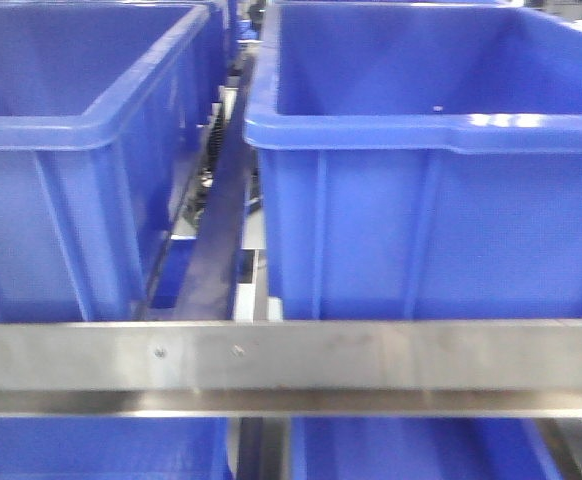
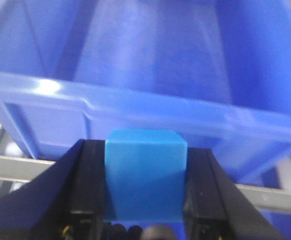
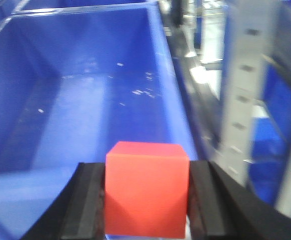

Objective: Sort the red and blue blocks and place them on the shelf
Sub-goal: 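Turn and approach the shelf, stopping before two blue bins, then move both held cubes over the open blue bins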

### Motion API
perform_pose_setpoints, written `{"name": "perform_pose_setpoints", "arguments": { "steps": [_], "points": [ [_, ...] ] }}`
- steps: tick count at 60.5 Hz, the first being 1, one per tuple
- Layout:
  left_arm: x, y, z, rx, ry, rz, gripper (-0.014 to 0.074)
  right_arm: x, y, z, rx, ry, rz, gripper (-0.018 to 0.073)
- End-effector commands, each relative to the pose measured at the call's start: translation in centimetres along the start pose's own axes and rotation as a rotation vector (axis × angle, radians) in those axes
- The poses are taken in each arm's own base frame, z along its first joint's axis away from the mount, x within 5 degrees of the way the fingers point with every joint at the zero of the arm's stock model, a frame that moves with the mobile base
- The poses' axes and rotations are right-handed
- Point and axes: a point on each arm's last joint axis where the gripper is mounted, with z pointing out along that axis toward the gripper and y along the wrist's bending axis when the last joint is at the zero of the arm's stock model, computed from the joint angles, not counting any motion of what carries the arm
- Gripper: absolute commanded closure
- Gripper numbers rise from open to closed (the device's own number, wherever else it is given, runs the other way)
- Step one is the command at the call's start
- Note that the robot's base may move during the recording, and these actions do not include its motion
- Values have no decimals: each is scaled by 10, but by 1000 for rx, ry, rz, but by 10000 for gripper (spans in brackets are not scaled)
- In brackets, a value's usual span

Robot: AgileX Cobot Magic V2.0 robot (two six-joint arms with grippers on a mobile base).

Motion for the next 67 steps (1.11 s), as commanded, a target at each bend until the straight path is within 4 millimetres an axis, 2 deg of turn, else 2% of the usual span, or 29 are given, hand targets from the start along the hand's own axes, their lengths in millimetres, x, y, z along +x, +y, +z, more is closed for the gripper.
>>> {"name": "perform_pose_setpoints", "arguments": {
  "steps": [1,67],
  "points": [
    [-15,-4,-2,28,-89,2,472,-19,2,-2,-11,-119,-10,502],
    [-15,-4,-2,28,-89,2,472,-19,2,-2,-11,-119,-10,502]
  ]
}}
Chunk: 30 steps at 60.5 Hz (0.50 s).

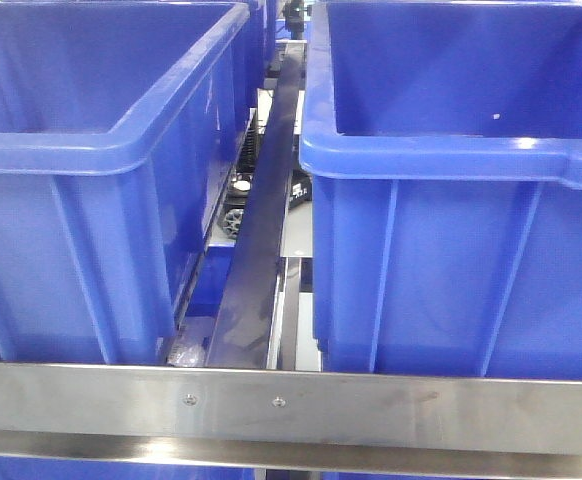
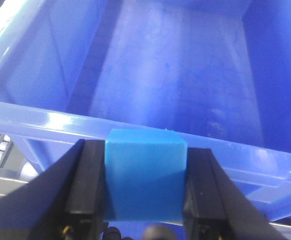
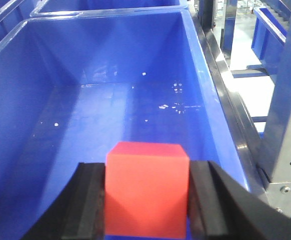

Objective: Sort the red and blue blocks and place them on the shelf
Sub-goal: 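Move both held cubes over the open blue bins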

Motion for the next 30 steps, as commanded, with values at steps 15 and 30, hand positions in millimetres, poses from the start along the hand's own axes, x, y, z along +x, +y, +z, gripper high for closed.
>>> {"name": "perform_pose_setpoints", "arguments": {
  "steps": [15,30],
  "points": [
    [-15,-4,-2,28,-89,2,472,-19,2,-2,-11,-119,-10,502],
    [-15,-4,-2,28,-89,2,472,-19,2,-2,-11,-119,-10,502]
  ]
}}
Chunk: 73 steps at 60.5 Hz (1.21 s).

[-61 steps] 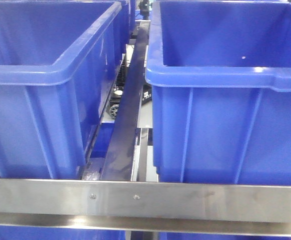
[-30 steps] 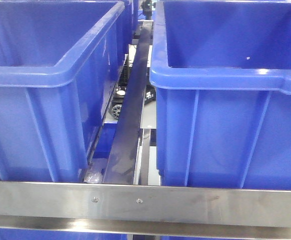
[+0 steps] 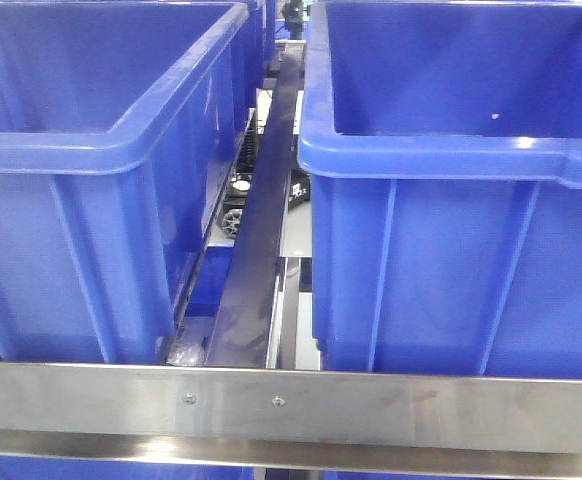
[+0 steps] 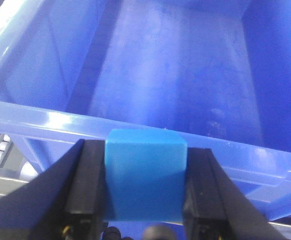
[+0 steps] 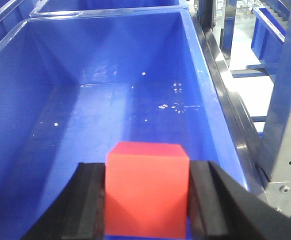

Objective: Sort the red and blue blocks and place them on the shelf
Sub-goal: 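Move both held cubes over the open blue bins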

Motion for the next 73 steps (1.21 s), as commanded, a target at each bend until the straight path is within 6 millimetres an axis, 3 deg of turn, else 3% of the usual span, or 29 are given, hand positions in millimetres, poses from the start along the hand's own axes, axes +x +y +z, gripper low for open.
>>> {"name": "perform_pose_setpoints", "arguments": {
  "steps": [1,73],
  "points": [
    [-15,-4,-2,28,-89,2,472,-19,2,-2,-11,-119,-10,502],
    [-16,-3,-2,12,-96,33,472,-19,2,-2,-11,-119,-10,502]
  ]
}}
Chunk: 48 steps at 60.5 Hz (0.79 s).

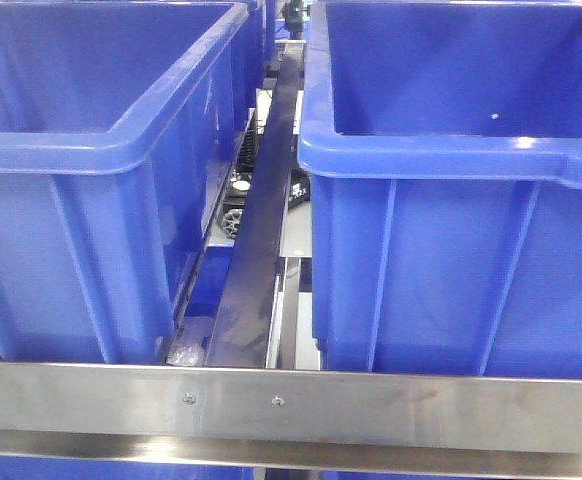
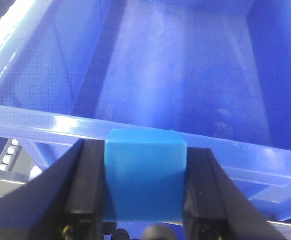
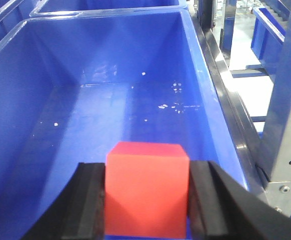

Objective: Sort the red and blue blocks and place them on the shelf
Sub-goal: 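Move both held cubes over the open blue bins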

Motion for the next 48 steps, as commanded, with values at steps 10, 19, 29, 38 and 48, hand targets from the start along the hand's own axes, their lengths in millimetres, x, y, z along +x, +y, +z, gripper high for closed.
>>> {"name": "perform_pose_setpoints", "arguments": {
  "steps": [10,19,29,38,48],
  "points": [
    [-16,-4,-2,29,-95,4,472,-19,2,-2,-11,-120,-10,502],
    [-16,-4,-2,29,-95,4,472,-19,2,-2,-11,-120,-9,502],
    [-18,-5,-2,39,-119,4,472,-19,2,-2,-12,-122,-9,502],
    [-19,-5,-3,46,-138,6,472,-19,2,-2,-12,-123,-9,502],
    [-19,-5,-3,46,-138,6,472,-19,2,-2,-12,-123,-9,502]
  ]
}}
